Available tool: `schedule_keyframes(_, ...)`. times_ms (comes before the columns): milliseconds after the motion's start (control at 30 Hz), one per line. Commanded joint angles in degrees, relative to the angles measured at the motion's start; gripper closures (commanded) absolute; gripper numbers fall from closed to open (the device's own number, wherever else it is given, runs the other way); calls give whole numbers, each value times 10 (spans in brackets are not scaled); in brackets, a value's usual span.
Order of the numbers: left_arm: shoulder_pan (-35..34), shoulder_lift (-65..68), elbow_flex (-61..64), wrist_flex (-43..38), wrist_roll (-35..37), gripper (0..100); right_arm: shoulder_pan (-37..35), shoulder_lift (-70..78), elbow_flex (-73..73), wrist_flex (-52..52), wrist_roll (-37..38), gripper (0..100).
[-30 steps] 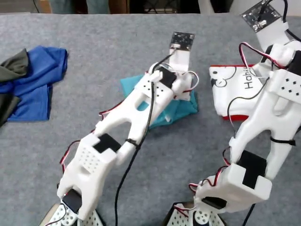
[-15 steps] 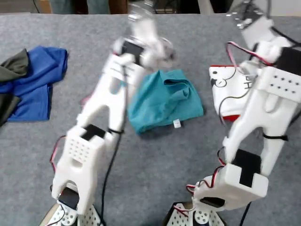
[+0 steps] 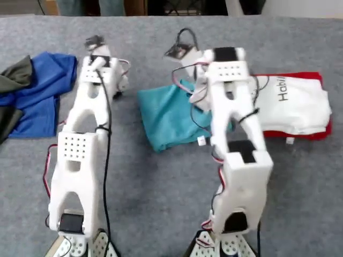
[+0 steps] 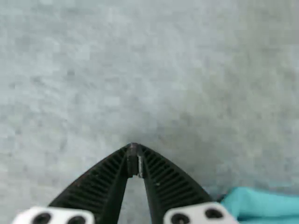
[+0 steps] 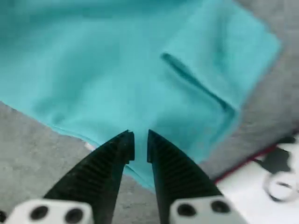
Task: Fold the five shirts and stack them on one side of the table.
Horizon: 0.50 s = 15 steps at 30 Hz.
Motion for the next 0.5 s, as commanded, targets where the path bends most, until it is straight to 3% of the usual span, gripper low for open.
schedule_keyframes(0,-15,10,-44,-1,5,971,7,34,-1,24,-9,931)
schedule_keyframes(267,-19,60,-121,4,5,971,87,107,-21,12,-5,931)
schedule_keyframes(467,-18,72,-144,4,5,971,84,87,-122,76,9,931)
